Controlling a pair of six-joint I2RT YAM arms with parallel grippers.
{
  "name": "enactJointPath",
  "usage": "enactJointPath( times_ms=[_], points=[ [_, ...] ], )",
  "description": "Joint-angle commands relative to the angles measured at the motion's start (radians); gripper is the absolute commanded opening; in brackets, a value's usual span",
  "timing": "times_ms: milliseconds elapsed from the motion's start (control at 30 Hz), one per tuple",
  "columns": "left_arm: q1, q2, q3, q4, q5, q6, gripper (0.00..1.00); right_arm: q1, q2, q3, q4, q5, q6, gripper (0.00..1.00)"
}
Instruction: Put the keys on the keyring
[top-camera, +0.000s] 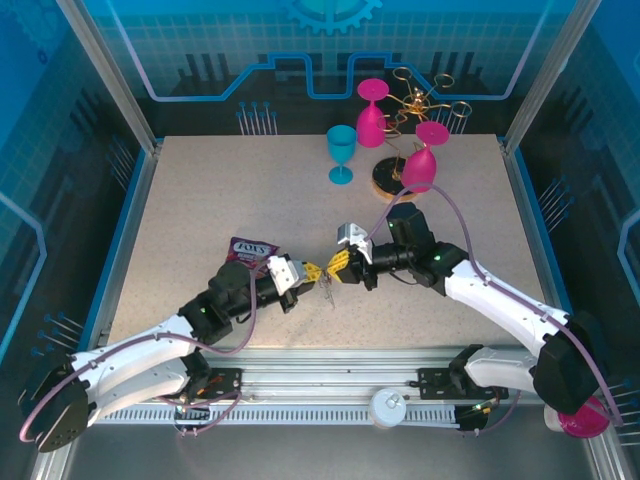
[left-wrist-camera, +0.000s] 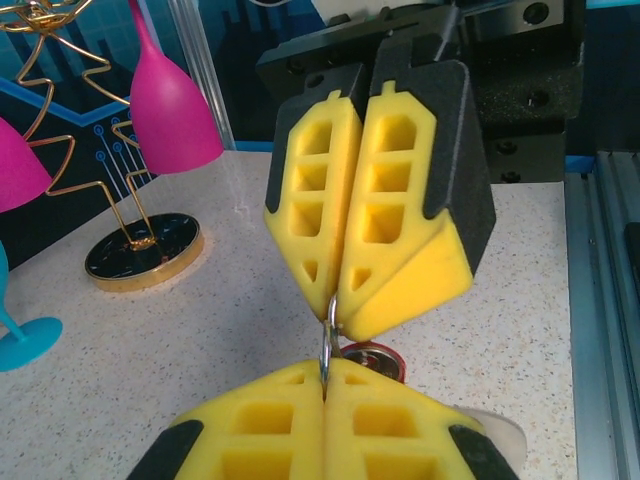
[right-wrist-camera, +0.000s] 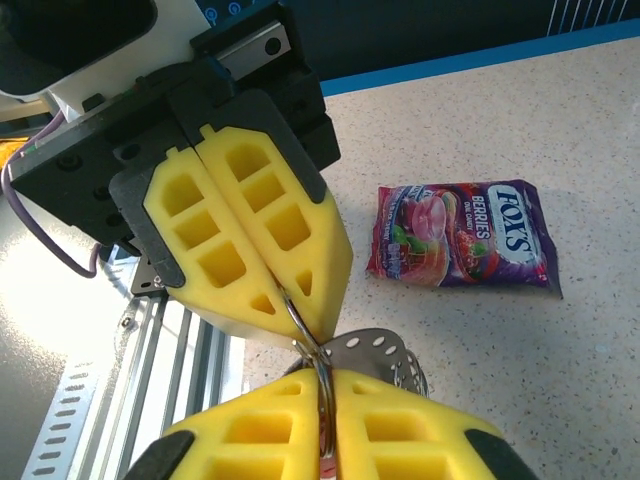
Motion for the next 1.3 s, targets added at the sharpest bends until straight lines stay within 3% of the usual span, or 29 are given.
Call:
enactJointPath(
  times_ms=[0, 333, 533, 667, 800, 1267],
  points=[
    [0.006, -0.023, -0.016, 0.074, 0.011, -0.010, 0.00, -0.021, -0.011, -0.021, 0.013, -0.023, 0.022, 0.10],
    [0.004, -0.011, -0.036, 0.179, 0.034, -0.034, 0.00, -0.022, 0.037, -0.004, 0.015, -0.060, 0.069, 0.05],
    [0.005, 0.004, -0.044, 0.244, 0.043, -0.038, 0.00, -0.022, 0.062, 0.025, 0.024, -0.128, 0.100, 0.20],
    [0.004, 0.007, -0.048, 0.248, 0.042, -0.040, 0.00, -0.026, 0.007, -0.021, 0.121, -0.115, 0.090, 0.32],
    [0.005, 0.008, -0.052, 0.248, 0.041, -0.048, 0.00, -0.026, -0.050, -0.095, 0.229, -0.097, 0.029, 0.36],
    [0.005, 0.025, -0.052, 0.270, 0.058, -0.071, 0.00, -0.018, -0.017, -0.122, 0.400, -0.114, 0.022, 0.26]
  ],
)
